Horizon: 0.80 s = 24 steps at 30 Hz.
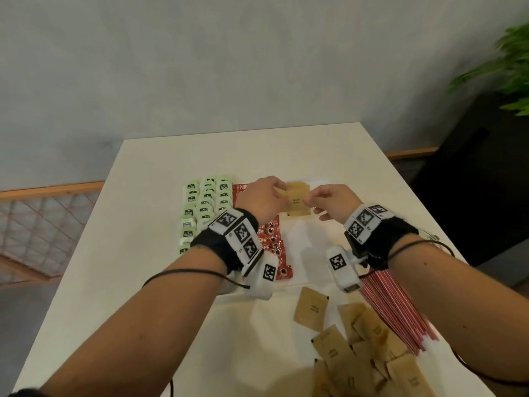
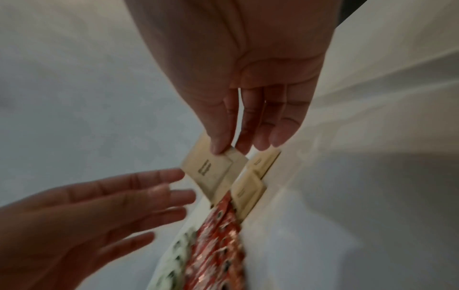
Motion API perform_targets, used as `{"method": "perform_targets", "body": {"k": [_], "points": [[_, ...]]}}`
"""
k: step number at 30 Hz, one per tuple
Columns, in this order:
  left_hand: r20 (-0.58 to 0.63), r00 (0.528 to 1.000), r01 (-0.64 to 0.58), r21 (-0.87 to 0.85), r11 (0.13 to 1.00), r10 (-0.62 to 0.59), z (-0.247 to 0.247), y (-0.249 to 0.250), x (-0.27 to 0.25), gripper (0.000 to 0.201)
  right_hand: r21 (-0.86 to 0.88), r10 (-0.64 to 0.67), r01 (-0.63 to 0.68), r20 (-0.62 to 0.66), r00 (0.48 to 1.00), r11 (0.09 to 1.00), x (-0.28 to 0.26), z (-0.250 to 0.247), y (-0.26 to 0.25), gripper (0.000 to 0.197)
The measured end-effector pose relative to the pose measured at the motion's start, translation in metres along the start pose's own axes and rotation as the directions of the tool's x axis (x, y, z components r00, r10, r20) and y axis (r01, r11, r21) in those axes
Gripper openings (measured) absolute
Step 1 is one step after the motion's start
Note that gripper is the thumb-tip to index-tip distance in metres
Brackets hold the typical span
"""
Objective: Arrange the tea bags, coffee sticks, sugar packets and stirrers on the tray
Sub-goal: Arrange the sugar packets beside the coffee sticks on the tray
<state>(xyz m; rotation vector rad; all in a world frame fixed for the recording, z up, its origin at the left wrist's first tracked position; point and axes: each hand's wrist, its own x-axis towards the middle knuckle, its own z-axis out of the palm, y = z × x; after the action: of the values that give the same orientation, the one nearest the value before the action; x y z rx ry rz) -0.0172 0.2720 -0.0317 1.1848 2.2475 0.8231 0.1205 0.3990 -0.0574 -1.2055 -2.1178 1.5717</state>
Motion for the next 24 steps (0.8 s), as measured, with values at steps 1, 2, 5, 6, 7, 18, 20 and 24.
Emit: {"method": "perform_targets", "body": {"k": [1,2,5,6,7,18,20,24], "points": [[0.004,1.000,-0.008,0.169,0.986,0.008,0.001,-0.001,0.008,0.037,-0.013,0.031,-0.032,-0.025,0.999,0.999,0.008,-0.003,0.004,0.008],[0.016,1.000,-0.007,0.352,0.936,0.002,0.003,-0.003,0.015,0.040,-0.022,0.073,-0.074,-0.052,0.996,0.997,0.015,-0.006,0.009,0.007],[0.064,0.996,0.001,0.703,0.711,-0.064,0.014,-0.008,0.035,0.040,-0.043,0.191,-0.198,-0.134,0.972,0.979,0.039,-0.010,0.025,0.014],[0.079,0.994,-0.010,0.746,0.666,-0.073,0.018,-0.008,0.040,0.037,-0.067,0.215,-0.227,-0.160,0.964,0.971,0.046,-0.009,0.027,0.016],[0.094,0.993,-0.025,0.771,0.636,-0.075,0.022,-0.007,0.045,0.035,-0.107,0.223,-0.245,-0.182,0.958,0.964,0.053,-0.007,0.027,0.015],[0.097,0.994,-0.061,0.881,0.470,-0.052,0.029,0.020,0.059,0.029,-0.269,0.219,-0.261,-0.178,0.959,0.927,0.083,0.005,0.020,0.011],[0.100,0.994,-0.072,0.876,0.477,-0.034,0.029,0.018,0.060,0.029,-0.253,0.202,-0.242,-0.175,0.964,0.937,0.086,0.005,0.024,0.019],[0.111,0.993,-0.082,0.876,0.475,-0.033,0.028,0.017,0.060,0.027,-0.247,0.199,-0.236,-0.164,0.966,0.940,0.087,0.005,0.026,0.020]]}}
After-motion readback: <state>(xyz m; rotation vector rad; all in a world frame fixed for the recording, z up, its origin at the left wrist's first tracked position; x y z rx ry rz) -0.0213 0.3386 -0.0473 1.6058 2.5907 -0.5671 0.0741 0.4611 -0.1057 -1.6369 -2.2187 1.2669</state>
